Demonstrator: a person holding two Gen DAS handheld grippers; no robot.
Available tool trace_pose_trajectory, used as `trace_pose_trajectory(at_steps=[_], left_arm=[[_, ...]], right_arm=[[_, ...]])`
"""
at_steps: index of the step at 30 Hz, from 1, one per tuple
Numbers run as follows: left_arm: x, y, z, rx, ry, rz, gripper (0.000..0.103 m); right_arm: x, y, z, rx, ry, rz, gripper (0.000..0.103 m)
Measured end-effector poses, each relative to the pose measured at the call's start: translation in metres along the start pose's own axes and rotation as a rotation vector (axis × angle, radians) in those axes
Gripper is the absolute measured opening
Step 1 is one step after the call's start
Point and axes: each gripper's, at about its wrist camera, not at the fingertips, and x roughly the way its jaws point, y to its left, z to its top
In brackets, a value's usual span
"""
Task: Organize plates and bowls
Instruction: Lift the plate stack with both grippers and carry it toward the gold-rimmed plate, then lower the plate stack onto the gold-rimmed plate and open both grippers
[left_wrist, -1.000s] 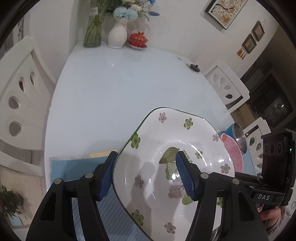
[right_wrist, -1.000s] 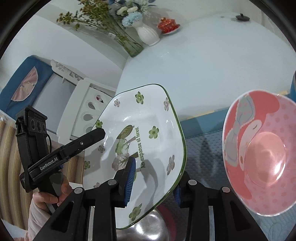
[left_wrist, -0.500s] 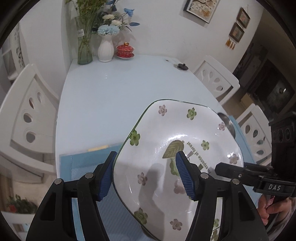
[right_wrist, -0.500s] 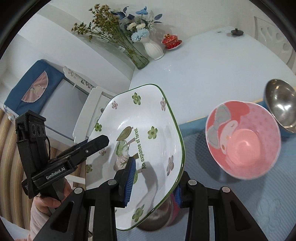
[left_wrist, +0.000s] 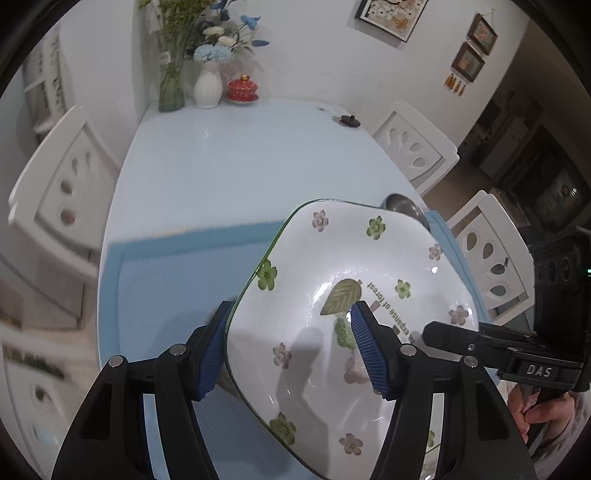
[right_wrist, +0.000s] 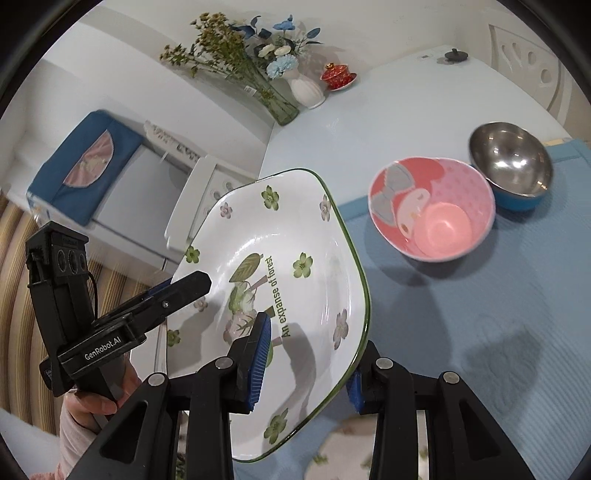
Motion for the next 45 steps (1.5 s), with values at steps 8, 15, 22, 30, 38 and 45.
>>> trace_pose_trajectory(at_steps=[8,15,22,30,38,45], left_arm=[[-0.009,-0.036,-0.047,-0.071,0.006,0.035,0.061],[-0.017,-0.059,-0.075,-0.111,0.0,0.058,0.061],[-0.019,-0.072,-0.099,-0.14,0.0,0.079,0.061],[-0.01,-0.078,-0.128,-0.183,0.02,0.079,0.061],[0.001,-0.078,-0.148,-0.211,0.057,0.069,0.061],[0.01,-0.08,-0.166,-0.217,0.084,0.064,0.061]], right_arm=[[-0.039,-0.019,-0.031,-0.061,0.048,0.032,0.036],[-0.058,-0.037,-0.051,-0.092,0.088,0.058,0.036],[-0.068,-0.048,-0.07,-0.117,0.12,0.068,0.036],[-0.069,-0.058,-0.088,-0.141,0.165,0.058,0.036],[-0.063,-0.071,-0.101,-0.131,0.199,0.046,0.036],[-0.055,-0.08,-0.116,-0.129,0.231,0.029,0.036]])
